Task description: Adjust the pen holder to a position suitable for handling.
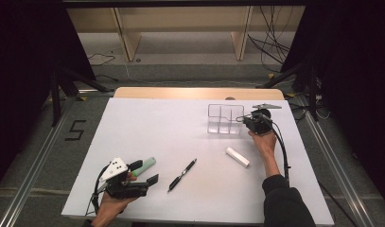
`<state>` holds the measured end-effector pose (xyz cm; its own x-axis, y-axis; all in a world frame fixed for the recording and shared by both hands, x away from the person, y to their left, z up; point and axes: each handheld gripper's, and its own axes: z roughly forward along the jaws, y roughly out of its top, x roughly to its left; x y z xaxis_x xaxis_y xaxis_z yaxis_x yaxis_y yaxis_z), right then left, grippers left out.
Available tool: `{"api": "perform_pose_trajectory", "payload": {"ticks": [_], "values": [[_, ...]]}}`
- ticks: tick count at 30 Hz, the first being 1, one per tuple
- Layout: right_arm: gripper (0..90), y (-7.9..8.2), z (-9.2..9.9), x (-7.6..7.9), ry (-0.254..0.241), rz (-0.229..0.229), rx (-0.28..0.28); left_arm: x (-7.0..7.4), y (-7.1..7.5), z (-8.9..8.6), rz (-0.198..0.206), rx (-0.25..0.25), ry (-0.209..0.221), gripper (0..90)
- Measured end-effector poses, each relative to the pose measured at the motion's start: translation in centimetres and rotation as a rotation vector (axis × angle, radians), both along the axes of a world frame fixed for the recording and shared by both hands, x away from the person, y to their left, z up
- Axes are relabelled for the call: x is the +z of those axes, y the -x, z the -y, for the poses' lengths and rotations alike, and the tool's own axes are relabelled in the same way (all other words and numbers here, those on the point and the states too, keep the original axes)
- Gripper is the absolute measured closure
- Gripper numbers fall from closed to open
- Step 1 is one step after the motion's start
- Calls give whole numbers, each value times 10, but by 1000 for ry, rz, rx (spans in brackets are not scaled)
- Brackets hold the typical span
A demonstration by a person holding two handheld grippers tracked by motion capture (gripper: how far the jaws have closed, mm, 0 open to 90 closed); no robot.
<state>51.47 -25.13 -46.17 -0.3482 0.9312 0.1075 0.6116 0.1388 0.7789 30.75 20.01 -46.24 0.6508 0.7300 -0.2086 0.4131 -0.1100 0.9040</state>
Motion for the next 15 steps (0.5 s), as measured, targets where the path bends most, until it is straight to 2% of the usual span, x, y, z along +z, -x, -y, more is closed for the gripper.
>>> {"api": "perform_pose_trajectory", "payload": {"ticks": [6,9,15], "values": [[900,-2,-20,3,18,-4,37,0,0,0,1,1,-2,143],[900,-2,-25,3,34,-7,48,0,0,0,2,3,-3,143],[900,-4,-36,4,35,-17,60,1,0,-1,3,2,-3,143]]}}
